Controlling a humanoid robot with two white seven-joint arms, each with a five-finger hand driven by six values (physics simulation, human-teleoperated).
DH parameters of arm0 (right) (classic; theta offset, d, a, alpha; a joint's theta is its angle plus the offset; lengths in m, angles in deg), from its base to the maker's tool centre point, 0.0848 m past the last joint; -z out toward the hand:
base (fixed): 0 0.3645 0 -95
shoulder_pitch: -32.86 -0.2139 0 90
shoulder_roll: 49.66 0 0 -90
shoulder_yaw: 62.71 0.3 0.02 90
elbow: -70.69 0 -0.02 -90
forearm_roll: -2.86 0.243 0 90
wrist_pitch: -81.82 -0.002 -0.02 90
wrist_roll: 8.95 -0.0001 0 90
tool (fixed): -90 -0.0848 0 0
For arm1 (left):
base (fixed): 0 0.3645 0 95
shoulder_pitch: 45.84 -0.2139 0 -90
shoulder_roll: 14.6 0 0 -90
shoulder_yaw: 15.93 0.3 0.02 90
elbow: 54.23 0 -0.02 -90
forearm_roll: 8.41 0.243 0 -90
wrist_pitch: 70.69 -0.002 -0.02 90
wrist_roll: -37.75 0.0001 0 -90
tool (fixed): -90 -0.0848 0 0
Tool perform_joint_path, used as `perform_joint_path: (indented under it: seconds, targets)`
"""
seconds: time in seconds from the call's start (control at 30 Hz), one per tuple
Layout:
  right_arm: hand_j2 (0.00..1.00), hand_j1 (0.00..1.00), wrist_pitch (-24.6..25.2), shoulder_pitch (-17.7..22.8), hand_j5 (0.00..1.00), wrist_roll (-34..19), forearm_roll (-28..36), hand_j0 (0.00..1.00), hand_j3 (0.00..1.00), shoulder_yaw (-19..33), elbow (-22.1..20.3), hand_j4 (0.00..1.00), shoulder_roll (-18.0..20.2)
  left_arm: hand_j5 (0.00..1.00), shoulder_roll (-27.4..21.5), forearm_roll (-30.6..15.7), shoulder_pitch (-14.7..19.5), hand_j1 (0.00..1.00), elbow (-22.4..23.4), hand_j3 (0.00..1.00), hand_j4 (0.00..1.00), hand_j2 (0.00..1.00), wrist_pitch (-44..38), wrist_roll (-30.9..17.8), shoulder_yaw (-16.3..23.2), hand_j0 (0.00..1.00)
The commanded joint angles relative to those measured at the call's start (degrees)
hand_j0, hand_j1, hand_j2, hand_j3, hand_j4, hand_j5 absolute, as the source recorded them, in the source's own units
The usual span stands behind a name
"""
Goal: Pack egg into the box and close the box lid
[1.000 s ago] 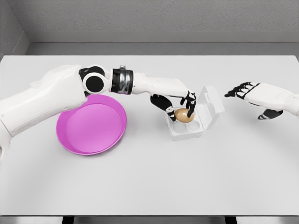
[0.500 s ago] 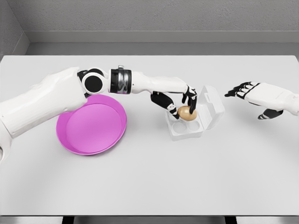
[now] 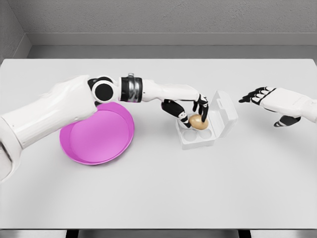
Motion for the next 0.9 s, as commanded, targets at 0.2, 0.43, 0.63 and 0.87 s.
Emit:
perform_joint_path:
  seconds: [0.2, 0.43, 0.63, 0.87]
  targets:
    - [1.0, 1.0, 0.2, -0.4, 1.0, 0.0, 0.3, 1.0, 1.0, -0.1, 0.2, 1.0, 0.1, 0.43, 0.6, -0.4, -0.2, 0.43, 1.8, 0.43, 0.43, 0.43, -0.1, 0.1, -0.5, 0.43]
    - [1.0, 1.0, 0.2, -0.4, 1.0, 0.0, 0.3, 1.0, 1.0, -0.1, 0.7, 1.0, 0.1, 0.43, 0.6, -0.9, -1.2, 0.43, 2.3, 0.43, 0.43, 0.43, -0.1, 0.0, -1.4, 0.43]
    - [1.0, 1.0, 0.2, -0.4, 1.0, 0.0, 0.3, 1.0, 1.0, 0.0, 0.7, 1.0, 0.1, 0.43, 0.7, -0.9, -1.6, 0.43, 2.2, 0.43, 0.43, 0.43, -0.1, -0.2, -1.6, 0.43]
    - [1.0, 1.0, 0.2, -0.4, 1.0, 0.0, 0.3, 1.0, 1.0, -0.1, 0.7, 1.0, 0.0, 0.44, 1.5, -0.9, -2.0, 0.44, 2.6, 0.44, 0.44, 0.44, -0.1, -0.1, -1.9, 0.44]
